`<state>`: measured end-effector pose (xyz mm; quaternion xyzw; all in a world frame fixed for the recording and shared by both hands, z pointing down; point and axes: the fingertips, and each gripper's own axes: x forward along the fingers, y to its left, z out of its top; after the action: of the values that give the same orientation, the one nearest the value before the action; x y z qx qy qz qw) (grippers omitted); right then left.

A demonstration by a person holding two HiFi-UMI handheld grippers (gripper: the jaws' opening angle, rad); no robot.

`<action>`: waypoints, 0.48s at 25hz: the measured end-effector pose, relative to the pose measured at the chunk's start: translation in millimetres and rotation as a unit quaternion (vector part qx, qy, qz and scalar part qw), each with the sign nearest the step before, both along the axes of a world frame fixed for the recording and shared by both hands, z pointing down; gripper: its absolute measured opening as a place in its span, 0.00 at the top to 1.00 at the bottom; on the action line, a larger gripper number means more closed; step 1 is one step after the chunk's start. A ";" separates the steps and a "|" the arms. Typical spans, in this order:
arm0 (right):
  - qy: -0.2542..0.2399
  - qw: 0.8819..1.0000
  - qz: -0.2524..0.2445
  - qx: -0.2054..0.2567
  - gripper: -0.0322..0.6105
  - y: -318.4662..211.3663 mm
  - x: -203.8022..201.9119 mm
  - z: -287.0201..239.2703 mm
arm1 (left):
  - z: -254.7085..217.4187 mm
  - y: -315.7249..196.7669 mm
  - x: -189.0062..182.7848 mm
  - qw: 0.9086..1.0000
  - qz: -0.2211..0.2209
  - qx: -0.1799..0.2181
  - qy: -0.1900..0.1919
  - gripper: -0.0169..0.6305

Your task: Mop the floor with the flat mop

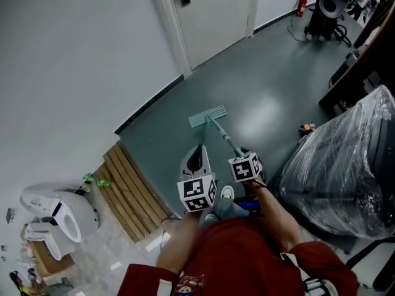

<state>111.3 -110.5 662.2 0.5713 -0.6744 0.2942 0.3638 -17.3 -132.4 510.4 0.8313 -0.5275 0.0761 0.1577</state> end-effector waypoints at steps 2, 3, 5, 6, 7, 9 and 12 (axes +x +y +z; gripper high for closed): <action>0.003 1.000 0.002 0.003 0.77 6.4 -4.3 -2.7 | 2.8 7.6 -5.0 1.000 0.001 -0.001 0.004 0.95; 0.005 1.000 0.002 0.004 0.77 10.3 -7.6 -3.3 | 3.8 12.0 -9.0 1.000 0.001 -0.001 0.005 0.95; 0.008 1.000 0.002 0.004 0.77 20.4 -14.6 -3.3 | 4.4 22.3 -17.5 1.000 0.001 -0.001 0.007 0.95; 0.010 1.000 0.003 0.003 0.77 26.3 -16.8 -3.1 | 4.1 27.9 -20.6 1.000 0.000 -0.001 0.008 0.95; 0.011 1.000 0.003 0.002 0.77 31.9 -18.5 -3.2 | 3.6 33.0 -23.2 1.000 0.000 -0.001 0.009 0.95; 0.011 1.000 0.003 0.002 0.77 40.6 -22.0 -4.3 | 2.2 41.4 -27.8 1.000 -0.001 0.001 0.010 0.95; 0.010 1.000 0.003 0.004 0.77 53.2 -27.0 -6.2 | 0.7 54.5 -33.7 1.000 -0.004 0.002 0.011 0.95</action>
<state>84.3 -57.3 656.0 0.5778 -0.6697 0.2871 0.3678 -51.0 -77.9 511.2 0.8304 -0.5292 0.0651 0.1618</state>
